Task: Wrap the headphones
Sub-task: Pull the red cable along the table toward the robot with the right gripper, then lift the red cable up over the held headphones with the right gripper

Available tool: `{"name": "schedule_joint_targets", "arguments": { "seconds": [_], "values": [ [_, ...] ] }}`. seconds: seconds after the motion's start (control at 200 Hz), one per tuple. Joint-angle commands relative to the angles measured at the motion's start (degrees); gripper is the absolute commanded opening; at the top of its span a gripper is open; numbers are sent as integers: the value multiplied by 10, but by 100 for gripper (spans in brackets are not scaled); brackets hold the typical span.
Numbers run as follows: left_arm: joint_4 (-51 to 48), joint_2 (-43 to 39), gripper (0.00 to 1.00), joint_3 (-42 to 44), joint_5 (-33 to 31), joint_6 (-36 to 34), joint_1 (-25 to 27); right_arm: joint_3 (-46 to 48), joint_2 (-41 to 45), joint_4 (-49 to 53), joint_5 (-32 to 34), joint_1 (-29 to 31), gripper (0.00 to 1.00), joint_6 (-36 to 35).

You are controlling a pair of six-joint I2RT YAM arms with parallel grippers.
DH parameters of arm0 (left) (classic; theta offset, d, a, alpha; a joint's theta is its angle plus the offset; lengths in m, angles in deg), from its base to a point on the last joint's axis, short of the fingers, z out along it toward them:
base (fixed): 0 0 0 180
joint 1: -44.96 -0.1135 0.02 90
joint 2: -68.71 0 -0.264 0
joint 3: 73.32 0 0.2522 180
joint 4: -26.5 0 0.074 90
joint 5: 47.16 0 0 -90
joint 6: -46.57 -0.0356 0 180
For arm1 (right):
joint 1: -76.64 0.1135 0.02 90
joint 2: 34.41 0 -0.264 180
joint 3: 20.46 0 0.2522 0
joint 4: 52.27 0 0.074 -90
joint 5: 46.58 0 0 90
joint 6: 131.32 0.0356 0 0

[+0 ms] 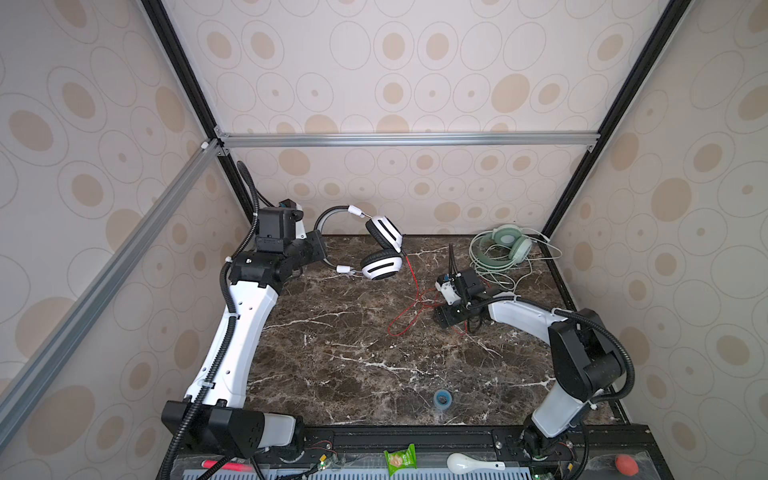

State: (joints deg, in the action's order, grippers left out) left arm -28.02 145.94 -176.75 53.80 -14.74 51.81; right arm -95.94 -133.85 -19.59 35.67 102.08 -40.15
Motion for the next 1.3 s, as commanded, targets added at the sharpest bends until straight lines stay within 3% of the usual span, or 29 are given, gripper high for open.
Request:
{"name": "schedule_joint_targets", "arguments": {
  "seconds": [0.0, 0.24, 0.495, 0.66, 0.735, 1.035, 1.295],
  "values": [
    [47, -25, 0, 6, 17, 16, -5, -30, -28, 20, -16, 2, 65, 5],
    [52, -32, 0, 25, 21, 18, -4, -67, -74, 18, -36, 3, 43, 19],
    [56, -31, 0, 25, 24, 16, -4, -64, -90, 13, -42, 5, 33, 30],
    [58, -27, 0, 21, 21, 15, -4, -52, -65, 27, -37, 7, 7, 23],
    [62, -27, 0, 22, 17, 14, -4, -29, -20, 33, -25, 8, 0, 20],
    [70, -26, 0, 30, -31, 0, -5, -2, 194, 163, 75, 74, 0, -45],
    [70, -29, 0, 40, -79, -43, -4, -93, 324, 251, 108, 151, 0, -102]
  ]
}}
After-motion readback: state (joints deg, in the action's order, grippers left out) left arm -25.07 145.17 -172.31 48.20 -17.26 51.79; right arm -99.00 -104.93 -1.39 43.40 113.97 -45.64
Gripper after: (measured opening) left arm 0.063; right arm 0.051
